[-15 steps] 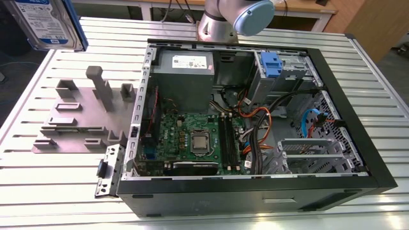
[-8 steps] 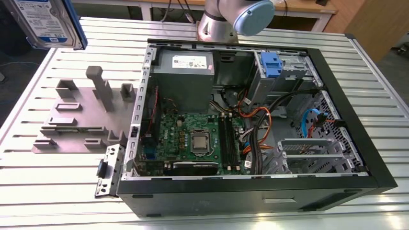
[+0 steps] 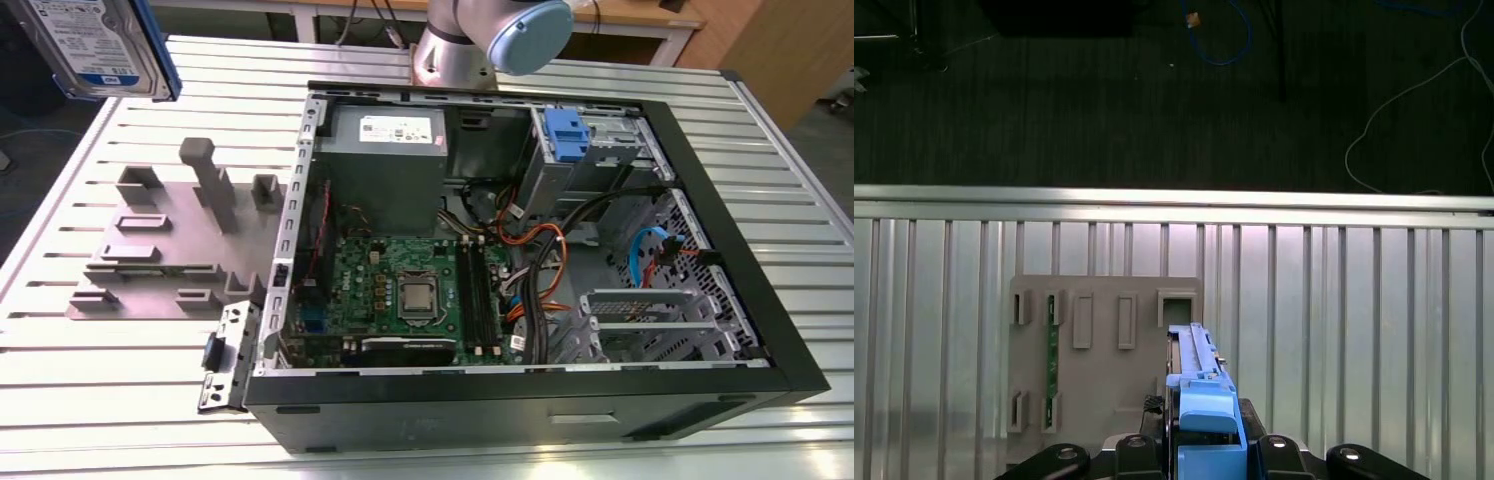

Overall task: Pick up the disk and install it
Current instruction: 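Pick up the disk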

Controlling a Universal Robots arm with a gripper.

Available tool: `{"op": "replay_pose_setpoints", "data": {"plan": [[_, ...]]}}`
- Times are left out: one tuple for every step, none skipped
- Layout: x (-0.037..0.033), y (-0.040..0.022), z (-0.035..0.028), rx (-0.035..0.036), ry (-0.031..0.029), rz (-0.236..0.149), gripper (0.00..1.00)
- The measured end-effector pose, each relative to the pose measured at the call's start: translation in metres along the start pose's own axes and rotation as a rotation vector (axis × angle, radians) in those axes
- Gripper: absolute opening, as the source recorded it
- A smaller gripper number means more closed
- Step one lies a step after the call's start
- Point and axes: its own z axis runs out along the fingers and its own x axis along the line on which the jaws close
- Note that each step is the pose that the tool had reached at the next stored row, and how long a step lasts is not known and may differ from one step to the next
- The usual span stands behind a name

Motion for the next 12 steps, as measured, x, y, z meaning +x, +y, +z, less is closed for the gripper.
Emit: {"op": "replay_pose_setpoints", "data": {"plan": [[0.0,0.0,0.0,0.0,0.0,0.0,0.36],[0.0,0.0,0.0,0.0,0.0001,0.0,0.36],[0.0,0.0,0.0,0.0,0.0001,0.0,0.36],[0.0,0.0,-0.0008,0.0,0.0001,0.0,0.36],[-0.0001,0.0,-0.0019,0.0,0.0001,0.0,0.36],[-0.0001,0.0,-0.0021,-0.0001,0.0002,0.0,0.36],[-0.0001,0.0,-0.0023,-0.0001,0.0002,0.0,0.36],[-0.0001,0.0,-0.0025,-0.0001,0.0002,0.0,0.36],[-0.0001,0.0,-0.0026,0.0,0.0001,0.0,0.36],[-0.0002,0.0001,-0.0052,0.0,0.0001,0.0,0.36],[-0.0002,0.0001,-0.0071,0.0,0.0001,0.0,0.36],[-0.0002,0.0001,-0.0072,0.0,0.0001,0.0,0.36]]}}
